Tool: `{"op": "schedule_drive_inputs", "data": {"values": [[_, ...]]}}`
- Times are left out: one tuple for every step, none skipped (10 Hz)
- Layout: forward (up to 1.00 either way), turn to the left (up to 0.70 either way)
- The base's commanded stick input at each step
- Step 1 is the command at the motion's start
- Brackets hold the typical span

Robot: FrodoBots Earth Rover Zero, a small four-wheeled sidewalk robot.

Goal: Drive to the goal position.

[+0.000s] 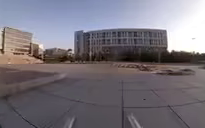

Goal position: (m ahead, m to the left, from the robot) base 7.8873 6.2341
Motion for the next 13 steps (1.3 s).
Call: {"op": "schedule_drive_inputs", "data": {"values": [[0.7, 0.0], [0.7, 0.0], [0.7, 0.0], [0.7, 0.0], [0.7, 0.0], [0.7, 0.0], [0.7, 0.0], [0.7, 0.0], [0.7, 0.09], [0.7, 0.14], [0.7, 0.14], [0.7, 0.14], [0.7, 0.14]]}}
